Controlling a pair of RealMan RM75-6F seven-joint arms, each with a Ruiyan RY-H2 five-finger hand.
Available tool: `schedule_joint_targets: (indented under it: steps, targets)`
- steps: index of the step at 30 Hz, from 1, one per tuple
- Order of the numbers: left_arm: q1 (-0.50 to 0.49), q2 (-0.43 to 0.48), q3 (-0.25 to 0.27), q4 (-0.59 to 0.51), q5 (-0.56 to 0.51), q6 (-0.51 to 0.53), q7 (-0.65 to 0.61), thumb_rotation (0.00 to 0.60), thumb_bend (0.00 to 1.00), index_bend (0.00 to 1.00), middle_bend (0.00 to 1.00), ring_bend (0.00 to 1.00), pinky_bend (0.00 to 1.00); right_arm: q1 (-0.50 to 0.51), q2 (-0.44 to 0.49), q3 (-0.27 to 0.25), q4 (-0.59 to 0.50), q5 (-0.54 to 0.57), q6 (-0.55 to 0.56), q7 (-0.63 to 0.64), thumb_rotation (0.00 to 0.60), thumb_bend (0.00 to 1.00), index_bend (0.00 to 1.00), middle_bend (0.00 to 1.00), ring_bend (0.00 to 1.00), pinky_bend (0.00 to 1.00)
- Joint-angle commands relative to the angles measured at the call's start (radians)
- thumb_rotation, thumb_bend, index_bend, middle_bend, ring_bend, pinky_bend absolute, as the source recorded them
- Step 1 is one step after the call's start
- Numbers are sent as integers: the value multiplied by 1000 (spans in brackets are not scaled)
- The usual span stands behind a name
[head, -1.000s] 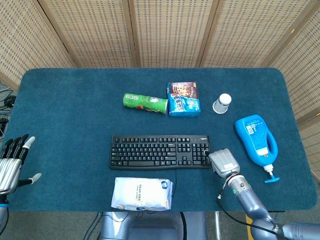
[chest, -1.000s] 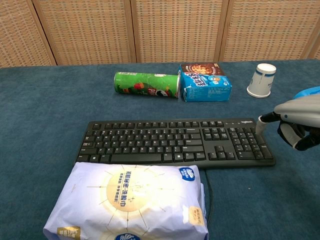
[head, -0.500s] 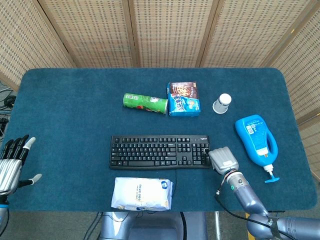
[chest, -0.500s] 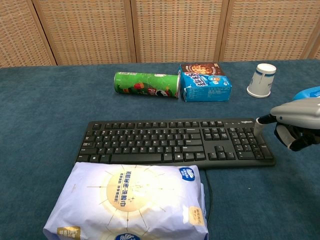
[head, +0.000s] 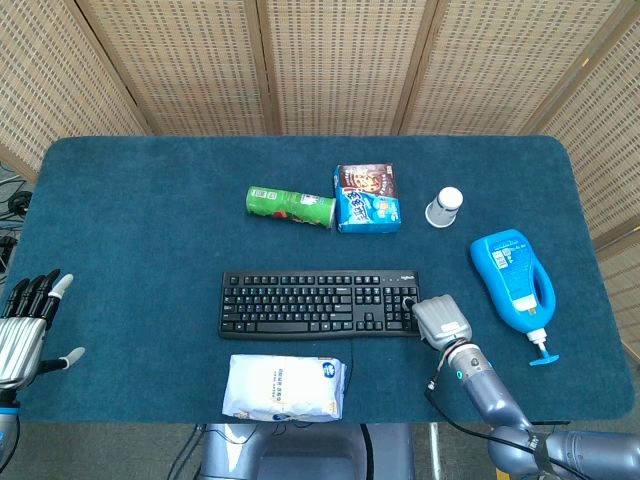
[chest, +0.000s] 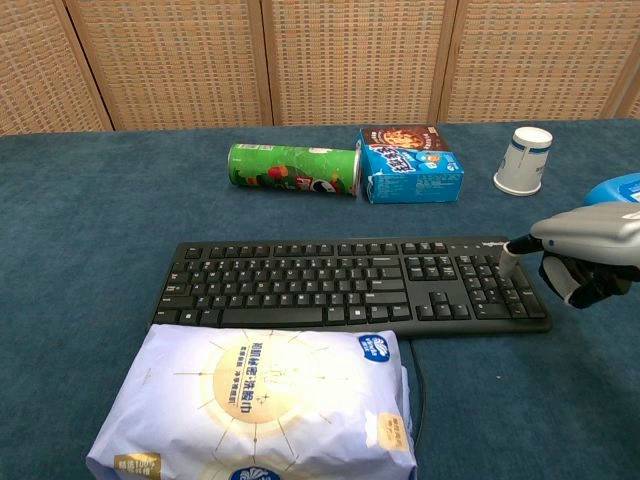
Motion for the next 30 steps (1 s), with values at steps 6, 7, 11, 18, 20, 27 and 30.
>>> schedule_joint_targets:
  steps: [6, 7, 11, 18, 20, 27, 30]
  targets:
    - [-2, 0, 2, -1, 2, -4, 1, 600, 0, 0, 0, 0, 0, 6, -13, -5, 17, 4, 2, 11, 600, 981, 242, 675, 584, 424]
    - [-2, -1, 3, 0, 1, -4, 1, 600, 0, 0, 0, 0, 0, 7, -14, -6, 20, 4, 2, 13, 600, 981, 242, 675, 584, 424]
    - [-4, -1, 4, -1, 3, -8, 3, 600, 0, 0, 0, 0, 0, 8, -19, -7, 27, 4, -2, 23, 600, 981, 242, 676, 584, 424]
    - [-10, 1, -1, -4, -1, -14, 5, 600, 0, 0, 0, 0, 0, 12, -33, -18, 43, 12, -9, 29, 600, 981, 242, 675, 584, 424]
    - [-13, 3, -2, -6, -4, -17, 5, 600, 0, 0, 0, 0, 0, 12, -37, -20, 47, 14, -10, 31, 600, 981, 242, 676, 584, 424]
    - [-10, 0, 3, -2, -2, -16, 2, 600, 0, 0, 0, 0, 0, 14, -52, -28, 62, 18, -11, 37, 600, 981, 242, 675, 584, 424]
    - [-8, -4, 6, 2, 3, -13, 1, 600, 0, 0, 0, 0, 0, 15, -52, -28, 61, 17, -7, 36, 600, 981, 242, 675, 584, 424]
